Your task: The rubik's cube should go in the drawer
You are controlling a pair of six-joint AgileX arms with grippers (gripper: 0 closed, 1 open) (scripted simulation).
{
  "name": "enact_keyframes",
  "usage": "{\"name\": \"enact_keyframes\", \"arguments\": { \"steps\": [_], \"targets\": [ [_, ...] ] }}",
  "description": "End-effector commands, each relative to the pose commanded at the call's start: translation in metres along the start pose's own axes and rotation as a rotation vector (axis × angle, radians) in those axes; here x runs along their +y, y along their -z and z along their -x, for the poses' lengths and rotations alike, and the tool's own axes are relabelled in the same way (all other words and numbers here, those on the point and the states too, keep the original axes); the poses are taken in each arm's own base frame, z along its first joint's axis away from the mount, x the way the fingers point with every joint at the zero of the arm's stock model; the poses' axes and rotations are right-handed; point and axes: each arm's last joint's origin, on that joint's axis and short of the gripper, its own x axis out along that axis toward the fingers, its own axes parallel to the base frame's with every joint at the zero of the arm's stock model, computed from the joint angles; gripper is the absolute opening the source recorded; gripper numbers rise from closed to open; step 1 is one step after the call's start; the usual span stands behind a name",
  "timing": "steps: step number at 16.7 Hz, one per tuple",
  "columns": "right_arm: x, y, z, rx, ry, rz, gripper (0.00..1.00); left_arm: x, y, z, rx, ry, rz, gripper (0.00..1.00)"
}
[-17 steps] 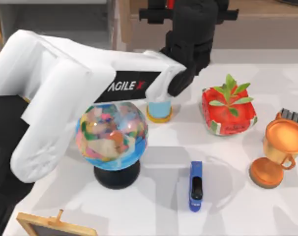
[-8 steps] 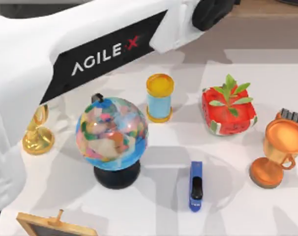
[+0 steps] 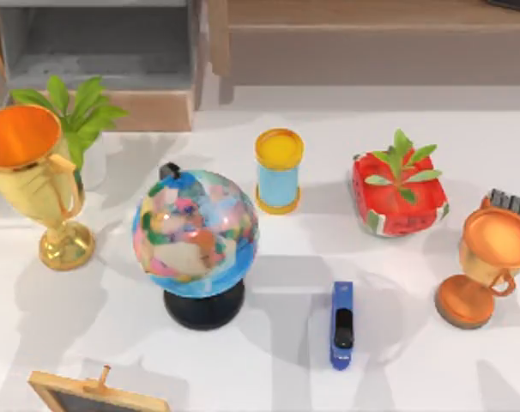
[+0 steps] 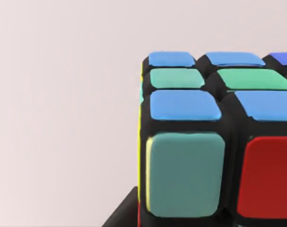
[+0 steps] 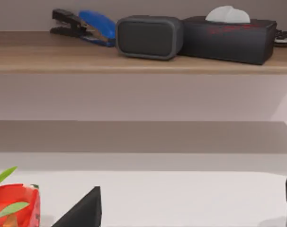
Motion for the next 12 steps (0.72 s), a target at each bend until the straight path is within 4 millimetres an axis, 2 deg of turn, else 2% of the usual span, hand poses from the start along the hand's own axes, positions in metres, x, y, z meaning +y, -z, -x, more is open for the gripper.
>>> {"name": "enact_keyframes", "arguments": {
  "steps": [3,6,9,12],
  "targets": [
    [0.000,0.000,0.000,0.000,0.000,0.000,1.00,0.083,0.001,0.017,0.108,-0.096,-0.122,0.00],
    [0.000,0.000,0.000,0.000,0.000,0.000,1.00,0.138,0.022,0.031,0.300,-0.133,-0.202,0.00],
    [0.000,0.000,0.000,0.000,0.000,0.000,1.00,0.170,0.069,0.031,0.566,-0.105,-0.212,0.00],
    [0.000,0.000,0.000,0.000,0.000,0.000,1.00,0.188,0.143,0.020,0.881,-0.026,-0.142,0.00]
  ]
}}
